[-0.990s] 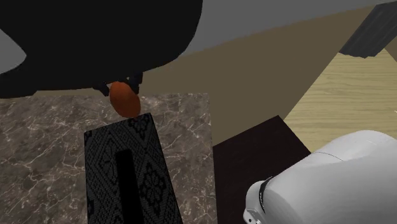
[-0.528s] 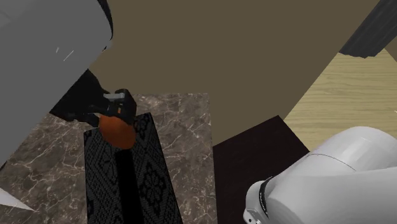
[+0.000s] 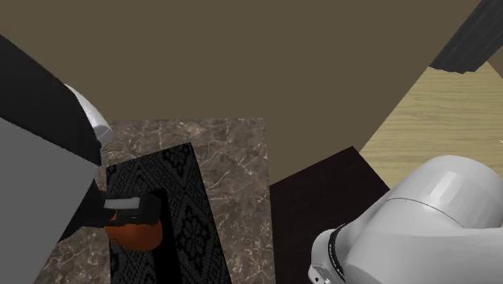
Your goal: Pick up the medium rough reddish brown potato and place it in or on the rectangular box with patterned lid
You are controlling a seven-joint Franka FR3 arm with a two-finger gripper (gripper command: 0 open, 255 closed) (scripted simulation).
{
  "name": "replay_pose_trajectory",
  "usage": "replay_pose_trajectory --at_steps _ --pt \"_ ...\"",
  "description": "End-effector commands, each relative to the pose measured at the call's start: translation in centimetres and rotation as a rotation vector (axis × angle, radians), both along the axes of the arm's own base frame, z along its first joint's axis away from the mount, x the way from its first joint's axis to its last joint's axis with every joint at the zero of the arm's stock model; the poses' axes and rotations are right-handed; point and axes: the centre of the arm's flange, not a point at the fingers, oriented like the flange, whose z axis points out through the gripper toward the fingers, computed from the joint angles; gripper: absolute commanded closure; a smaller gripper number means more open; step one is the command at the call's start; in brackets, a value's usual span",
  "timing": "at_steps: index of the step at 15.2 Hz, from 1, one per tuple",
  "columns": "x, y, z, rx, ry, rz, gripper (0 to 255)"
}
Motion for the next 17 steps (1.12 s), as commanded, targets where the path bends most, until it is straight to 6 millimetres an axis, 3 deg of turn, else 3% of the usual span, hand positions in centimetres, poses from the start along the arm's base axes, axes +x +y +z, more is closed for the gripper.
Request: replay_pose_trajectory --at_steps 1,17 --pt "-2.6 1.2 0.0 0.0 0.001 -0.001 255" --pt "-2.6 1.2 -8.4 0.0 0.001 -0.001 255"
